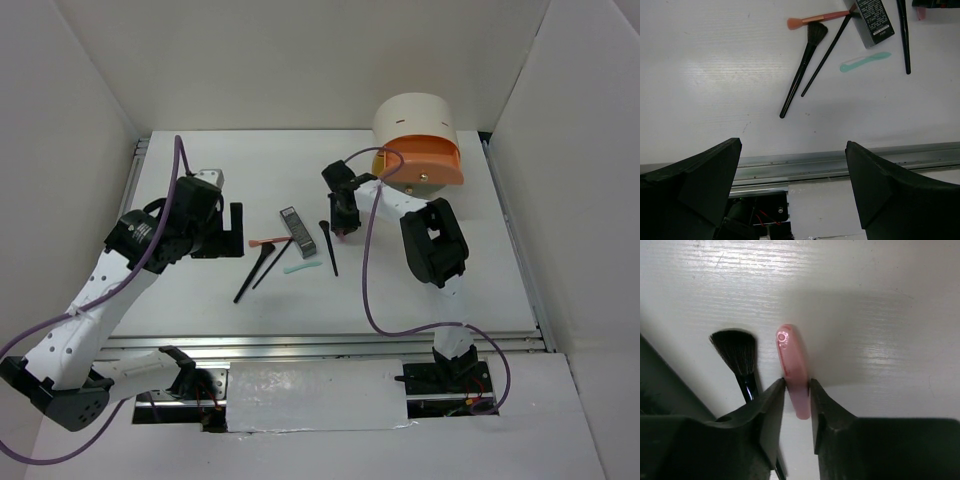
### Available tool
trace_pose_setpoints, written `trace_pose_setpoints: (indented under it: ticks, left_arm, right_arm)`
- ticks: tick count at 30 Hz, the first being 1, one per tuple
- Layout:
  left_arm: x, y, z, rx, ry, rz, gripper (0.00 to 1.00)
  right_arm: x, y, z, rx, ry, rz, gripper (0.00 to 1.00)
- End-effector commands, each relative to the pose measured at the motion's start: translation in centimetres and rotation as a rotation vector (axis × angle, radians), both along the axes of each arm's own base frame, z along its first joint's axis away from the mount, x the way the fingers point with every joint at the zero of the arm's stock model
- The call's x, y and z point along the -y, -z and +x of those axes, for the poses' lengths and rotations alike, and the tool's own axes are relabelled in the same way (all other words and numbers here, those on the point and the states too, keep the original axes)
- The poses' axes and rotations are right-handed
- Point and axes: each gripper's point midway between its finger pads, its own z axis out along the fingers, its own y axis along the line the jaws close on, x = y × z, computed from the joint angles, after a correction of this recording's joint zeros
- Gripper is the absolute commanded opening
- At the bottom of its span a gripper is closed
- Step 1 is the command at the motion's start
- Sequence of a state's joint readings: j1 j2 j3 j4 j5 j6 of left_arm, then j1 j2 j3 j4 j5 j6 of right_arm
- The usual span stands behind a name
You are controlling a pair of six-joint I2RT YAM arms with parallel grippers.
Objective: Organize the makeup
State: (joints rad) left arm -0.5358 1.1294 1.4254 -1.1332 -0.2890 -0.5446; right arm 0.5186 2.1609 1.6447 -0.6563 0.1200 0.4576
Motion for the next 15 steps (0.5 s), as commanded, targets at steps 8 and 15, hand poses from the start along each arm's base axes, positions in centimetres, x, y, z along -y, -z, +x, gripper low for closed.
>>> trace_pose_setpoints:
  ticks: [8, 15]
  left_arm:
    - [0.1, -0.1, 0.0, 0.027, 0.026, -0.004, 0.99]
    - [0.3, -0.2, 0.1, 0.030, 0.032, -0.014, 0.99]
  right_arm:
    - [0.1, 1.3, -2.6, -0.053, -0.056, -0.012, 0.19]
    - [0.3, 0.5, -3.1, -0.043, -0.056, 0.003, 0.00]
